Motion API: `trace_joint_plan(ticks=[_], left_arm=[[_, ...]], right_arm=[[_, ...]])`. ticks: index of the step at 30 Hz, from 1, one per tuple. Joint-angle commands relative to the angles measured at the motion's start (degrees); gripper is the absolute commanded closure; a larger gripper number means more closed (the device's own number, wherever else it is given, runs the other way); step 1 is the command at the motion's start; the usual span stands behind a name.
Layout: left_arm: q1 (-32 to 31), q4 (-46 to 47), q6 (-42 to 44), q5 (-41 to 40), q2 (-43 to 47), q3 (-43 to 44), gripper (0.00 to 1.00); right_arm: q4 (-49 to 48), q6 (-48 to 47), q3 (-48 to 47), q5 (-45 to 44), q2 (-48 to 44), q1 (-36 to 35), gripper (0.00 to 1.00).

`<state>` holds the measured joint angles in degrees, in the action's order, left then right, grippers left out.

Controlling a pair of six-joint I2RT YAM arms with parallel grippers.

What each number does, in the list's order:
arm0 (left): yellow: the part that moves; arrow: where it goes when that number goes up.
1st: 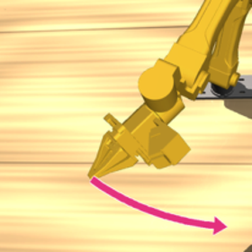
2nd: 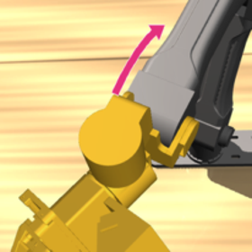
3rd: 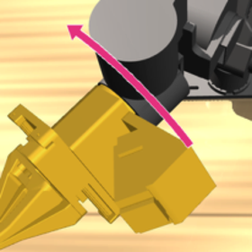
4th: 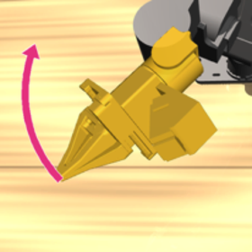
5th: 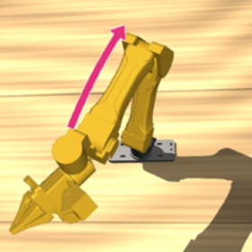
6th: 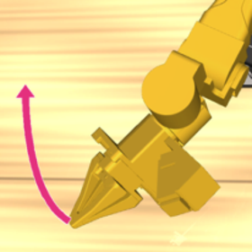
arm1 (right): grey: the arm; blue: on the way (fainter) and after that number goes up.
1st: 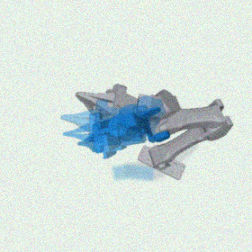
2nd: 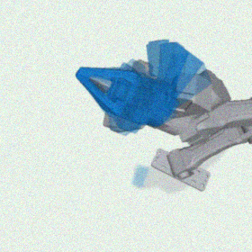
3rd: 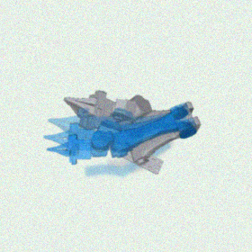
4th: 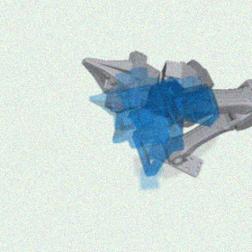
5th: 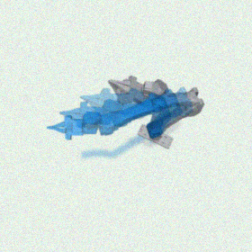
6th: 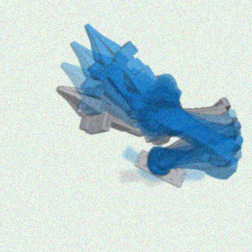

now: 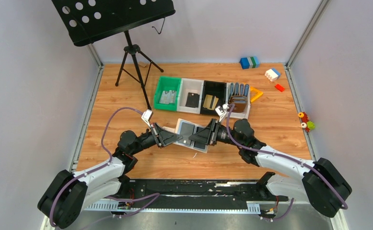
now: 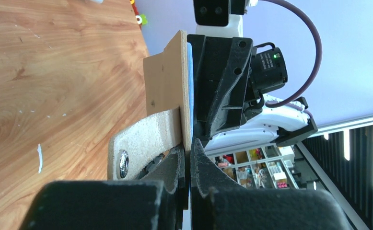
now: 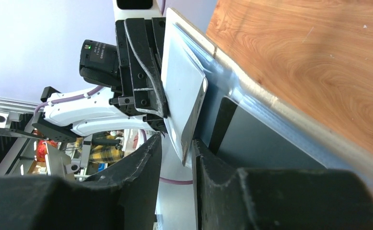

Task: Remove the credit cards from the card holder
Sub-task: Remove the credit card from the card holder.

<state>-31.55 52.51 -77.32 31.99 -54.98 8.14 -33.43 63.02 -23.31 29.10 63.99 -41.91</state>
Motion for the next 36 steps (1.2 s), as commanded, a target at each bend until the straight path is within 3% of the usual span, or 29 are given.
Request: trace_joint_plan(ticks=[1, 5, 9, 10, 12, 14, 25, 30, 34, 36], left_arm=[[-0.68, 4.18, -0.78, 3.14, -0.06, 2.67, 1.00], [-0.71, 5.85, -1.16, 3.66, -1.55, 2.59, 1.00], [-0.71, 7.17, -1.63, 3.29, -2.36, 2.32, 0.99], [-0.69, 7.42, -1.61, 3.27, -2.45, 2.24, 0.95], [-0.71, 7.51, -1.61, 2.84, -2.50, 2.13, 0.86], [-0.71, 7.81, -2.04, 1.96, -2.24, 1.90, 0.83], [-0.62, 11.57, -3.92, -3.17, -0.87, -0.09, 0.91], [-0.62, 12.81, -4.48, -3.65, -1.08, -0.22, 0.84], [-0.57, 10.82, -3.40, -3.50, -1.27, -0.09, 0.98], [-0.18, 9.86, -3.01, -4.77, -0.43, -0.90, 1.00]], right_arm=[[-5.68, 1.69, -2.24, 1.43, 0.42, -0.29, 0.72], [-11.70, 3.92, -0.53, 1.22, 0.55, -0.31, 0.81], [-13.74, 4.28, -0.37, 1.74, 0.27, -0.31, 0.99], [-14.15, 4.51, -0.28, 1.89, 0.10, -0.29, 1.00], [-14.27, 4.55, 0.11, 1.49, -0.78, -0.32, 1.00], [-12.02, 3.80, 0.49, 0.56, -2.09, -0.30, 1.00], [0.21, 0.20, 1.27, -2.98, -8.65, 0.15, 1.00], [1.09, 0.21, 2.07, -3.35, -9.08, 0.59, 1.00], [1.48, 0.01, 1.79, -2.96, -8.76, 0.72, 1.00], [4.45, -0.54, 1.19, -3.52, -9.37, 1.15, 1.00]])
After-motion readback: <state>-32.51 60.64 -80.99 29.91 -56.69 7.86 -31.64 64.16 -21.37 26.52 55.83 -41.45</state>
